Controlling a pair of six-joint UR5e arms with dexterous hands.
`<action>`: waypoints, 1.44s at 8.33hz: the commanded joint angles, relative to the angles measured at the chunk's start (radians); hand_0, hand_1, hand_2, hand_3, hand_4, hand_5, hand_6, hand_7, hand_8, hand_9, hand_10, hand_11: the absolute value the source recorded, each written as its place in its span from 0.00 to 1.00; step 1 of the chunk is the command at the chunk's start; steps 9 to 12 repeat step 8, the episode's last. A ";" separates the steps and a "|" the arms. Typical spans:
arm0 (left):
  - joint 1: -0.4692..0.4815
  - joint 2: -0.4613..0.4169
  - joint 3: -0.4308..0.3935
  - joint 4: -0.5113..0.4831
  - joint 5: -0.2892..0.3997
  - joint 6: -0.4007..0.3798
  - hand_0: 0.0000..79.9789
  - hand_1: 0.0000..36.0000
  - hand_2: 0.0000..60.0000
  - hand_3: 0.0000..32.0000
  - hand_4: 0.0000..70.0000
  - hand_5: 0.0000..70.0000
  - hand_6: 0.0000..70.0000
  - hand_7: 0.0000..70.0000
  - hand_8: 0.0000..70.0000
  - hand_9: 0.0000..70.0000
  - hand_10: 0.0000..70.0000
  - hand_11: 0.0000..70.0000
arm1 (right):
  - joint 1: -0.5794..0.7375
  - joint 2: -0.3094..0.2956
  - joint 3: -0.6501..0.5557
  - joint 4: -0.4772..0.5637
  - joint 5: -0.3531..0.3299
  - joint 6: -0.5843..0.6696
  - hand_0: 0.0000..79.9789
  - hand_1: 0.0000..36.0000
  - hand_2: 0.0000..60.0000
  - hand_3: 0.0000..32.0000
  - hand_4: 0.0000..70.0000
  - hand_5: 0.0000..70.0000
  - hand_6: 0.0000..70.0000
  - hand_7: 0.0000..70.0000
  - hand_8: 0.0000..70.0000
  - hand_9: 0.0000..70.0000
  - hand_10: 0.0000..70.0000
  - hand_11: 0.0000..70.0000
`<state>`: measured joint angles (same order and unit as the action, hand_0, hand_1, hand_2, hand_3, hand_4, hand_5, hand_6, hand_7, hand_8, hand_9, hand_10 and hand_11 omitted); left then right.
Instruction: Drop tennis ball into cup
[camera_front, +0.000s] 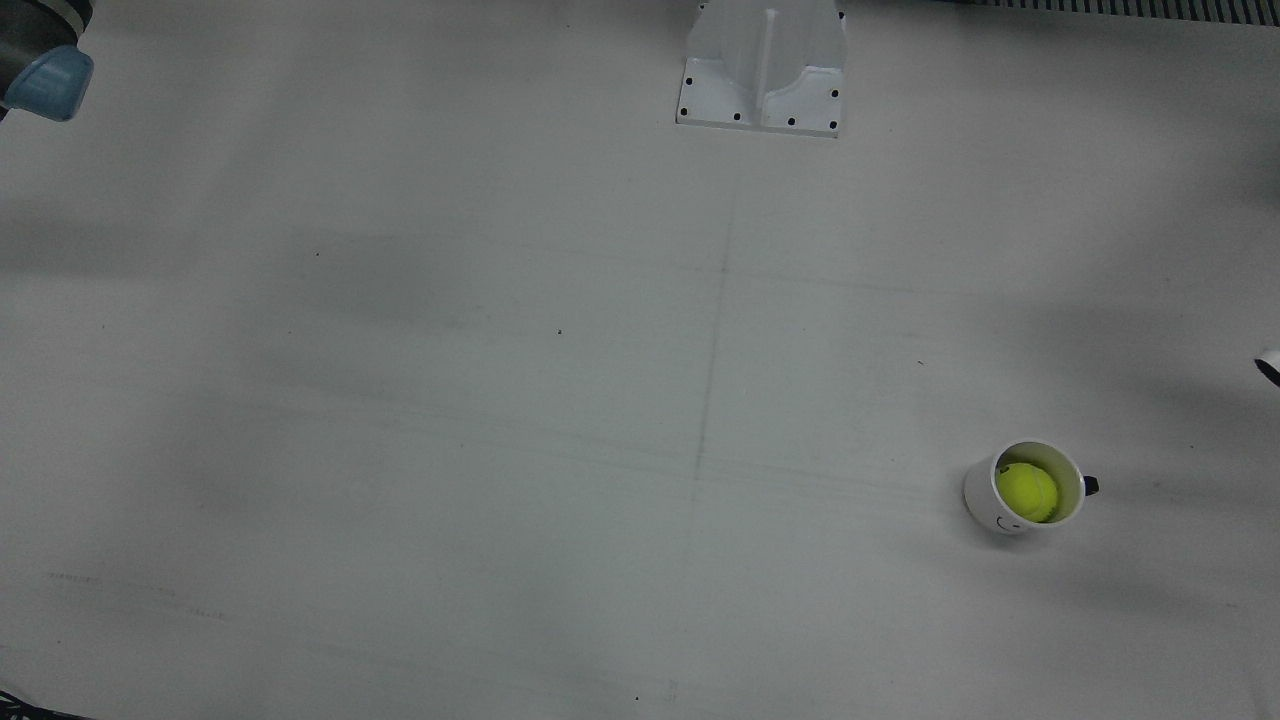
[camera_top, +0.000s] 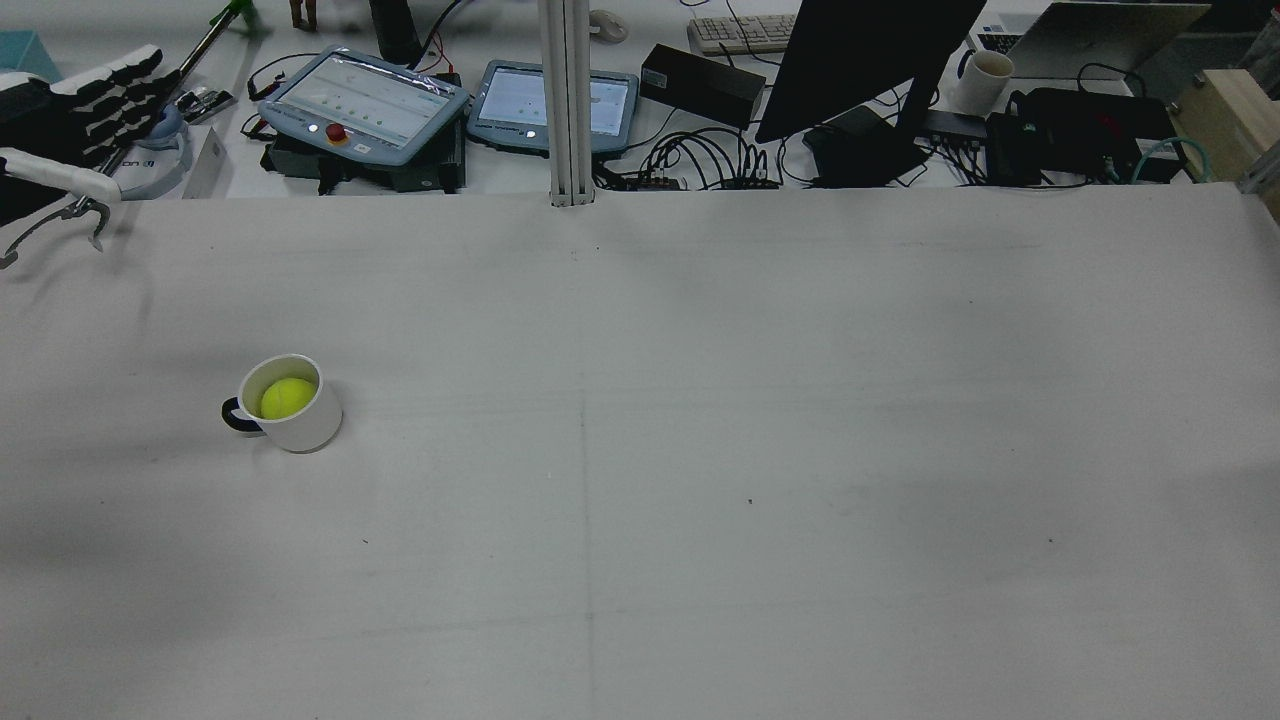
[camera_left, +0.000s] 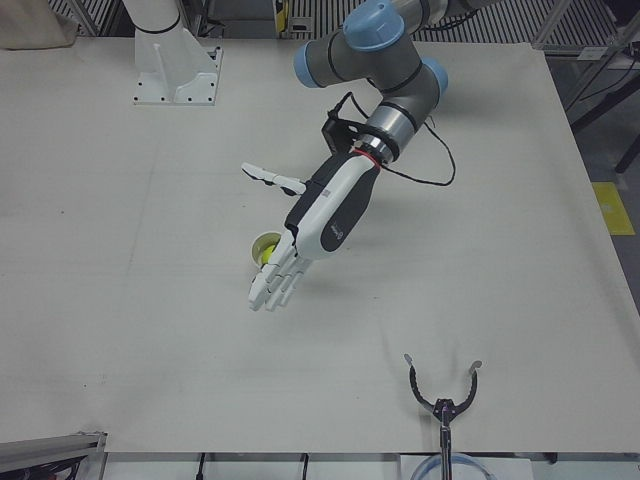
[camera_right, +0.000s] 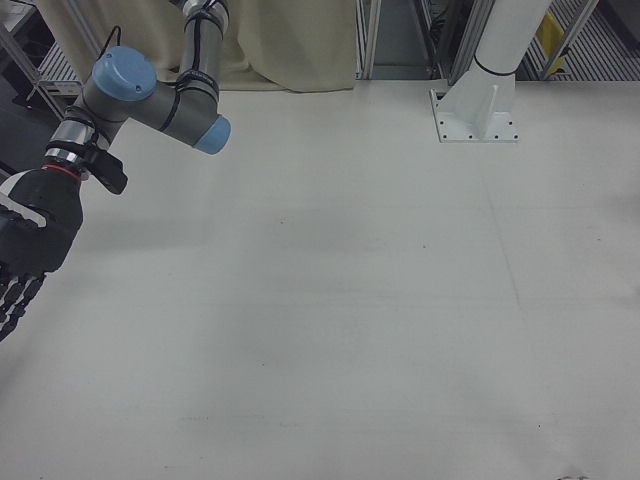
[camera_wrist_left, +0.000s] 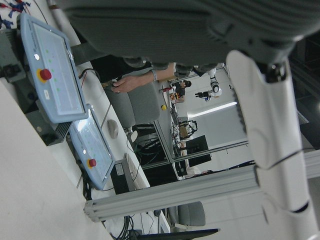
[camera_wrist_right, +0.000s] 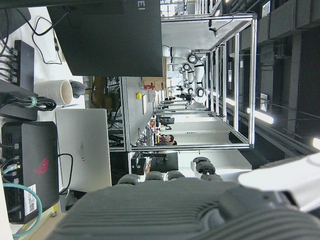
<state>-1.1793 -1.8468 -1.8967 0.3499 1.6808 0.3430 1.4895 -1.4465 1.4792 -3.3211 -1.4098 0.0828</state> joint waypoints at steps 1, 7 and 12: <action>-0.182 -0.037 0.001 0.095 -0.003 0.004 0.64 0.63 0.03 0.00 0.00 0.01 0.00 0.05 0.00 0.00 0.00 0.00 | 0.000 0.000 0.001 0.000 0.000 0.000 0.00 0.00 0.00 0.00 0.00 0.00 0.00 0.00 0.00 0.00 0.00 0.00; -0.184 -0.026 -0.009 0.092 -0.001 0.002 0.62 0.60 0.08 0.00 0.00 0.01 0.00 0.06 0.00 0.00 0.00 0.00 | 0.000 0.000 0.001 0.000 0.000 0.000 0.00 0.00 0.00 0.00 0.00 0.00 0.00 0.00 0.00 0.00 0.00 0.00; -0.184 -0.028 -0.007 0.092 -0.001 0.002 0.62 0.61 0.08 0.00 0.00 0.01 0.00 0.06 0.00 0.00 0.00 0.00 | 0.000 0.000 0.001 0.000 0.000 0.000 0.00 0.00 0.00 0.00 0.00 0.00 0.00 0.00 0.00 0.00 0.00 0.00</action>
